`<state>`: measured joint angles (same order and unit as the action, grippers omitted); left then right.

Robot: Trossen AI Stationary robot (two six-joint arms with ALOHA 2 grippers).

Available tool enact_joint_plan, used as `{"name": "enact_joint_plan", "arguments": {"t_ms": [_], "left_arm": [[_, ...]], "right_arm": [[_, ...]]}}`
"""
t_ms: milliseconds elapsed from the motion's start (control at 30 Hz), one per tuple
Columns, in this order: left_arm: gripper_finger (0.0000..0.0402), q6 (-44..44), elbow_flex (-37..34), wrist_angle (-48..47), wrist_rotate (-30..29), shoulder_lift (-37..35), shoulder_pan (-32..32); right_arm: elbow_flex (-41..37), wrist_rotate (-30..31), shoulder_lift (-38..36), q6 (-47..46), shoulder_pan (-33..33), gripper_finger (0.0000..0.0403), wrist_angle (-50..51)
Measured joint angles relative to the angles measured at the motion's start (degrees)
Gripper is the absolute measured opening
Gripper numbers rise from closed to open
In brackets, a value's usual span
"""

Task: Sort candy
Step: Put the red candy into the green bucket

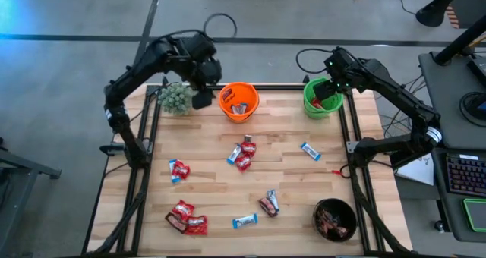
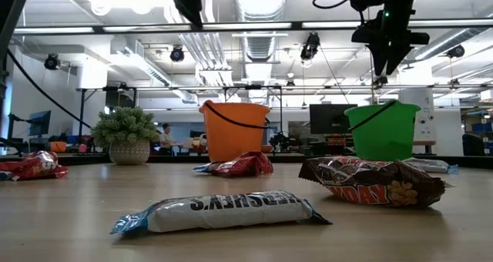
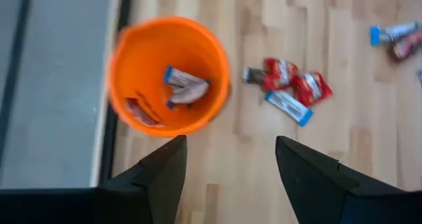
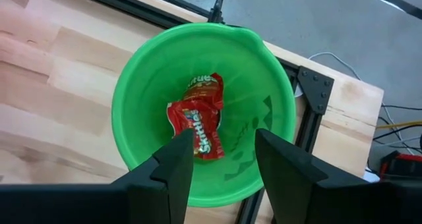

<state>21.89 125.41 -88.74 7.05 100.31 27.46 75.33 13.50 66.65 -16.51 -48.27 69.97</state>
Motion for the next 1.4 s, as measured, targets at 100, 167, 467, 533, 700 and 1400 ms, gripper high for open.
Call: {"name": "enact_joint_plan", "arguments": {"t_ms": [100, 167, 467, 533, 700, 1400], "left_arm": [[0.021, 0.1, -2.2, -0.9, 0.1, 0.0, -1.8], [0.021, 0.1, -3.7, -1.0, 0.1, -0.2, -2.7], [0.021, -0.1, -10.3, -1.3, 4.4, -0.7, -6.2], [0.021, 0.1, -11.9, -1.2, 4.7, -1.0, -6.9], [0.021, 2.4, -16.3, 3.2, 7.4, -1.0, -8.8], [0.021, 7.1, -31.8, 25.4, 7.5, 2.6, -10.3]], "right_arm": [[0.0, -0.3, 0.0, 0.0, 0.0, 0.0153, 0.0], [0.0, -0.4, 0.0, -0.6, 0.0, 0.0153, 0.0], [0.0, -0.5, 0.0, -3.4, 0.0, 0.0153, 0.1], [0.0, -0.7, 0.0, -3.9, 0.0, 0.0153, 0.1], [0.0, -2.0, 0.0, -4.6, 0.0, 0.0153, 0.1], [0.0, -2.1, 0.0, -6.5, 0.0, 0.0153, 0.1]]}}
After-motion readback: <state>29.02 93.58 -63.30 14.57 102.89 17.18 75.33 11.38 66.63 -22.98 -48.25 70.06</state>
